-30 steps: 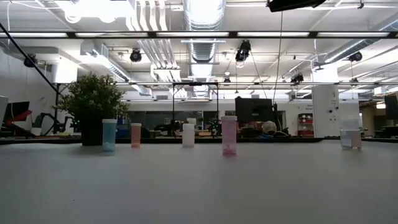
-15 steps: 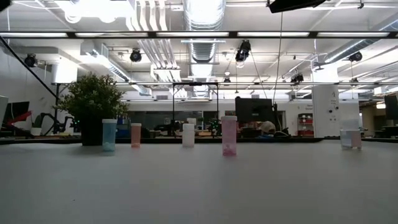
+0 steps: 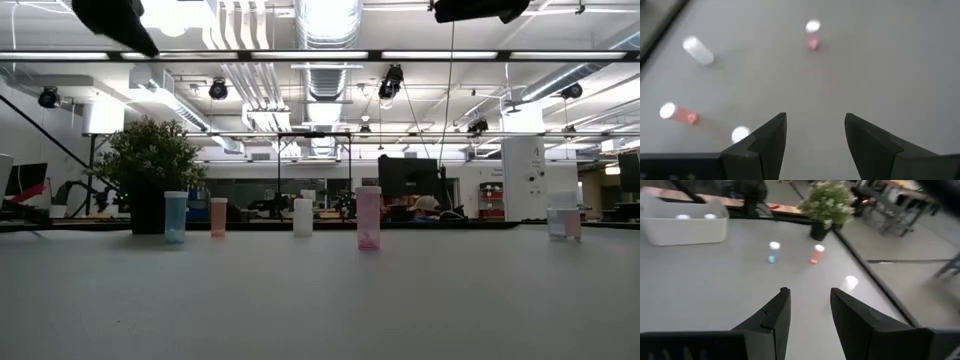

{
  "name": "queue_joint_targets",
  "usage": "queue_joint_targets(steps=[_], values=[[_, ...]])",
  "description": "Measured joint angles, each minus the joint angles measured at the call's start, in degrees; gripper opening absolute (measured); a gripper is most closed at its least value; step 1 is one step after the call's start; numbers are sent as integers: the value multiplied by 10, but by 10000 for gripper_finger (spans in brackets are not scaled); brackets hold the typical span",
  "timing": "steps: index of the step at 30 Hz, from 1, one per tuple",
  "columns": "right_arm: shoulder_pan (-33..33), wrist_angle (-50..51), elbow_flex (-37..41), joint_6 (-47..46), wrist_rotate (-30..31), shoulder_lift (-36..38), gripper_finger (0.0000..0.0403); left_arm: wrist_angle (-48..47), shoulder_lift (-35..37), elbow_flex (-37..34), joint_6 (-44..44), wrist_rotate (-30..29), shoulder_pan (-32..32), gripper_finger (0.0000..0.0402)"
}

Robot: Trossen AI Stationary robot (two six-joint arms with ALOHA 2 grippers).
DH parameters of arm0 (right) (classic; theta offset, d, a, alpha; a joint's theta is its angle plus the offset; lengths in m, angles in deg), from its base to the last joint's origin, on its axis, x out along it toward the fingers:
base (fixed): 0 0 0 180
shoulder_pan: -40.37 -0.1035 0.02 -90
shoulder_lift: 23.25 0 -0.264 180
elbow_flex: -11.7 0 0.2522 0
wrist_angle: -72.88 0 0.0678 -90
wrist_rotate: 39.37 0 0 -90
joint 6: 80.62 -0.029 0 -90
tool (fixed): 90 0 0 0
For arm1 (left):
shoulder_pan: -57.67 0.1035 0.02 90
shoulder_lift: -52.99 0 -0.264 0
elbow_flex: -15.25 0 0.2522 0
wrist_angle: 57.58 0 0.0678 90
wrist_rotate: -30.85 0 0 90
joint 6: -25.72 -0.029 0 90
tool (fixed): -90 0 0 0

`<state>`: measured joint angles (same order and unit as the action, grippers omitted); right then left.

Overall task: Pick and place medicine bottles into bin by pill shape (circle, oval)
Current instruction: Put the blue tablet bottle into the gray bin

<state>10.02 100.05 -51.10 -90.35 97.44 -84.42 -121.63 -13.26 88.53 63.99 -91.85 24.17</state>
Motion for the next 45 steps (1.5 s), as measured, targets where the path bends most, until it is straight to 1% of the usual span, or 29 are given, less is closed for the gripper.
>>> queue_joint_targets(steps=[3,7,11,16,18,22,25,29,36,45], values=[[0,1,0,-2,-10,0,130,1,10,-21,-26,51,57,182],[0,22,0,-1,-9,0,130,6,13,-49,-84,68,111,182],[0,34,2,9,-7,0,130,10,10,-79,-136,118,169,182],[0,34,7,39,-7,-1,130,96,7,-128,-211,187,244,183],[0,34,8,49,-7,-1,130,132,1,-144,-236,205,275,183],[0,34,13,55,-7,-1,130,139,-13,-161,-260,230,322,183],[0,34,19,59,-7,-1,130,139,-21,-166,-262,244,337,183],[0,34,27,59,-5,-1,130,140,-28,-167,-265,261,340,184],[0,34,34,64,-2,-1,130,140,-29,-172,-270,242,343,200],[0,34,34,65,-2,-1,130,158,-52,-187,-270,236,343,202]])
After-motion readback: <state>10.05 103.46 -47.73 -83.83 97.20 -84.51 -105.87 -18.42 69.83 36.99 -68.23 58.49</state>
